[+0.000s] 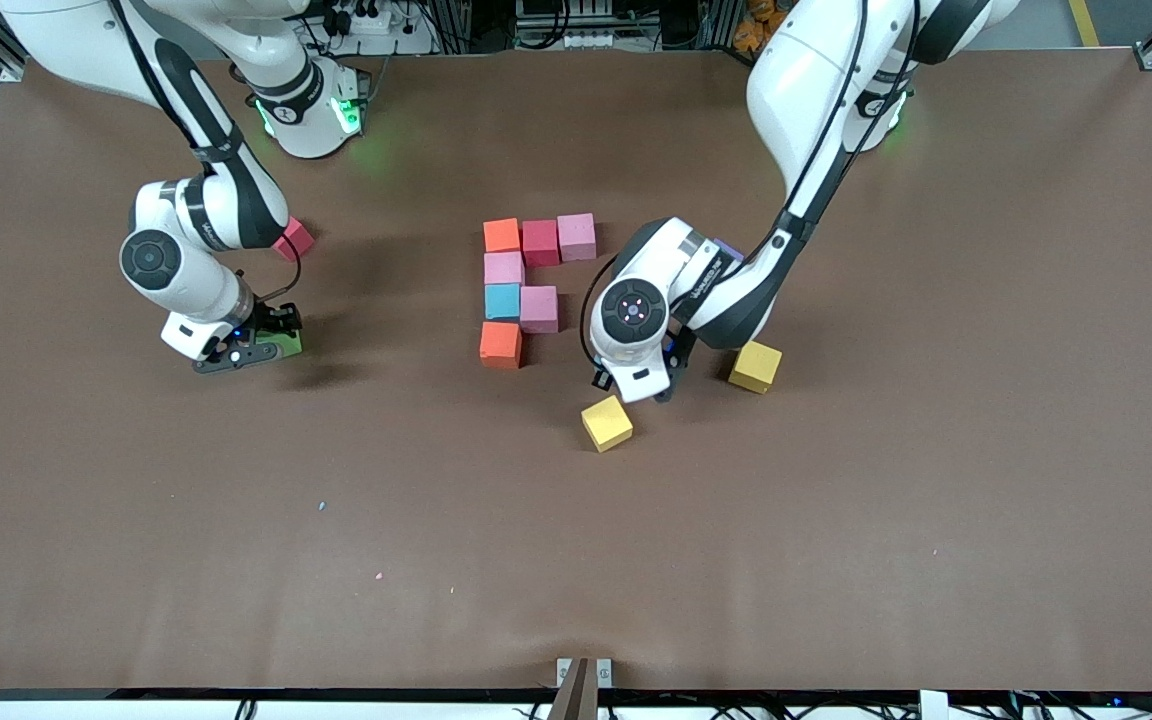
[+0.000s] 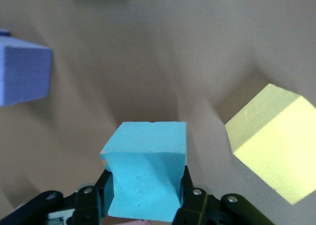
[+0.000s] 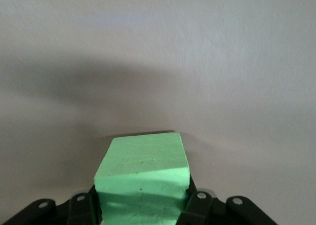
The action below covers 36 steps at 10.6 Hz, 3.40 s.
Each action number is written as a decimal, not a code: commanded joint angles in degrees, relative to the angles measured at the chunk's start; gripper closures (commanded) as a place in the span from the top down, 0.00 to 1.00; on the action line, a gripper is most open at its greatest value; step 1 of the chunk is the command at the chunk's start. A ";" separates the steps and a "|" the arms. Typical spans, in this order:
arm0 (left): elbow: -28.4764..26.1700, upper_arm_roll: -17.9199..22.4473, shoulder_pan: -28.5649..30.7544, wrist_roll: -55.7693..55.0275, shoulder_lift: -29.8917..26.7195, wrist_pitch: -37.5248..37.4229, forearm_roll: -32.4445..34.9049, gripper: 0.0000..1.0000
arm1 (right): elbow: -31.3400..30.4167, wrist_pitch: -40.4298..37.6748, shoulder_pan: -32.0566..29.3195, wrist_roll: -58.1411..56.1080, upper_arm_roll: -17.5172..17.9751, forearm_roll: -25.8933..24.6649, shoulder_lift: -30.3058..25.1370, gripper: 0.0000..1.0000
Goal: Arrange 11 blocks into digit 3
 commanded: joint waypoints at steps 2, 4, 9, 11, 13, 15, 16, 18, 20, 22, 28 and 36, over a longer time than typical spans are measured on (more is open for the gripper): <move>-1.43 -0.60 -0.54 -12.41 -1.15 -1.01 -0.18 0.13 | 9.88 -11.11 3.97 5.28 0.31 0.60 -0.01 0.10; -1.70 -0.60 -0.72 -17.42 -1.24 -0.40 -5.26 0.13 | 14.72 -13.07 7.21 10.98 0.40 2.69 2.00 0.10; -5.38 -2.71 -3.17 -24.54 -1.24 5.73 -6.25 0.13 | 31.67 -16.59 17.75 29.52 1.10 6.67 13.24 0.10; -6.27 -2.71 -3.71 -24.91 -1.15 8.03 -5.81 0.13 | 35.47 -16.51 20.92 35.16 1.19 6.67 17.03 0.10; -7.75 -2.71 -4.50 -25.00 -1.24 9.79 -5.81 0.13 | 37.06 -15.90 22.87 38.77 2.07 6.67 19.49 0.10; -8.64 -2.71 -5.11 -25.00 -1.33 10.24 -5.81 0.13 | 39.78 -15.89 24.27 41.24 2.77 6.67 21.60 0.11; -8.82 -2.71 -5.20 -25.00 -1.33 10.85 -5.81 0.13 | 41.54 -15.98 24.89 42.03 2.78 6.58 22.92 0.12; -9.26 -3.06 -5.64 -25.00 -1.42 10.94 -5.81 0.13 | 43.13 -15.89 25.68 42.04 2.78 6.58 24.25 0.12; -11.70 -3.06 -6.00 -25.00 -3.16 12.77 -5.55 0.13 | 45.67 -16.50 26.82 41.77 2.78 6.49 26.09 0.12; -14.17 -3.15 -6.00 -24.56 -4.40 14.54 -5.46 0.14 | 45.95 -16.60 27.35 41.60 2.78 6.32 26.27 0.12; -15.67 -3.50 -6.08 -21.31 -6.07 14.55 -5.37 0.20 | 48.93 -20.37 29.02 41.07 2.95 5.87 28.03 0.12; -15.41 -3.50 -6.26 -19.46 -5.37 17.27 -5.37 0.22 | 50.34 -20.55 29.73 39.58 3.65 5.70 29.00 0.14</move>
